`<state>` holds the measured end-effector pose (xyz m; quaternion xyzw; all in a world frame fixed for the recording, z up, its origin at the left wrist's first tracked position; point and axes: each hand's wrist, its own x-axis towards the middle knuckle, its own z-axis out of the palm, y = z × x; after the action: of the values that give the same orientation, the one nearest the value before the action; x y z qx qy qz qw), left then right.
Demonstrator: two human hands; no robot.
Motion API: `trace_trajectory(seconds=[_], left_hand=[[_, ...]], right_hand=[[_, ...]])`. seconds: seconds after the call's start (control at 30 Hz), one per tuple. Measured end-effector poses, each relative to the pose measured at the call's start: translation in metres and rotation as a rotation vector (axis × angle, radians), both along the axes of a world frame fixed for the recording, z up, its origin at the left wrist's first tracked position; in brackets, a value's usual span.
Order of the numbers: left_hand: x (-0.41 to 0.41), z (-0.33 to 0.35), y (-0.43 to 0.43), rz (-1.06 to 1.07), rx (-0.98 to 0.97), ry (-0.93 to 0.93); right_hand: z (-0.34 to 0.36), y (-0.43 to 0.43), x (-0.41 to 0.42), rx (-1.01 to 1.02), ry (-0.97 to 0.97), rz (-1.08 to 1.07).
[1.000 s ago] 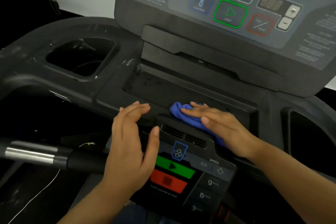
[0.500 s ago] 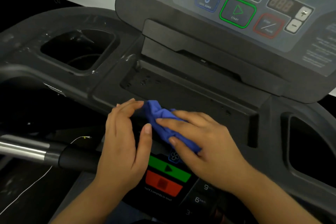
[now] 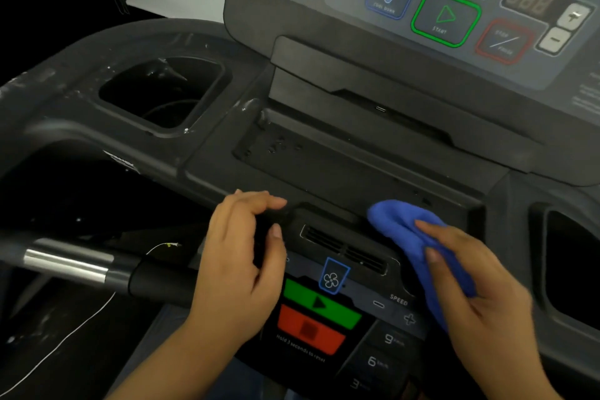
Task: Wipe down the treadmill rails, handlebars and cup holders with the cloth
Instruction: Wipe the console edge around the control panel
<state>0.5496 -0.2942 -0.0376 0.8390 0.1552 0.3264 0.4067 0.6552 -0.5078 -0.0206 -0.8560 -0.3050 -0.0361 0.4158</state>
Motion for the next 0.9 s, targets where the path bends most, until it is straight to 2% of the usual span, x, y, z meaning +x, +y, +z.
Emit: trace_trajectory(seconds=[0.13, 0.2, 0.4, 0.5, 0.6, 0.77, 0.9], left_hand=[[0.001, -0.003, 0.002, -0.026, 0.085, 0.03], [0.001, -0.003, 0.003, -0.037, 0.087, 0.041], [-0.002, -0.005, 0.004, -0.07, 0.096, 0.01], [-0.003, -0.004, 0.004, -0.088, 0.087, 0.006], [-0.003, -0.004, 0.004, -0.09, 0.112, 0.022], [-0.003, -0.005, 0.004, -0.103, 0.172, -0.029], [-0.003, -0.006, 0.005, -0.116, 0.157, -0.019]], right_hand=[[-0.002, -0.022, 0.026, -0.325, -0.104, 0.252], [-0.001, -0.02, 0.036, -0.415, -0.112, 0.342], [0.002, 0.014, 0.058, -0.368, 0.092, 0.556], [0.003, 0.04, 0.078, -0.416, 0.122, 0.679], [-0.002, 0.078, 0.089, -0.499, 0.092, 0.807], [-0.003, 0.158, 0.084, -0.47, 0.062, 1.012], [-0.005, 0.212, 0.072, -0.509, -0.196, 1.064]])
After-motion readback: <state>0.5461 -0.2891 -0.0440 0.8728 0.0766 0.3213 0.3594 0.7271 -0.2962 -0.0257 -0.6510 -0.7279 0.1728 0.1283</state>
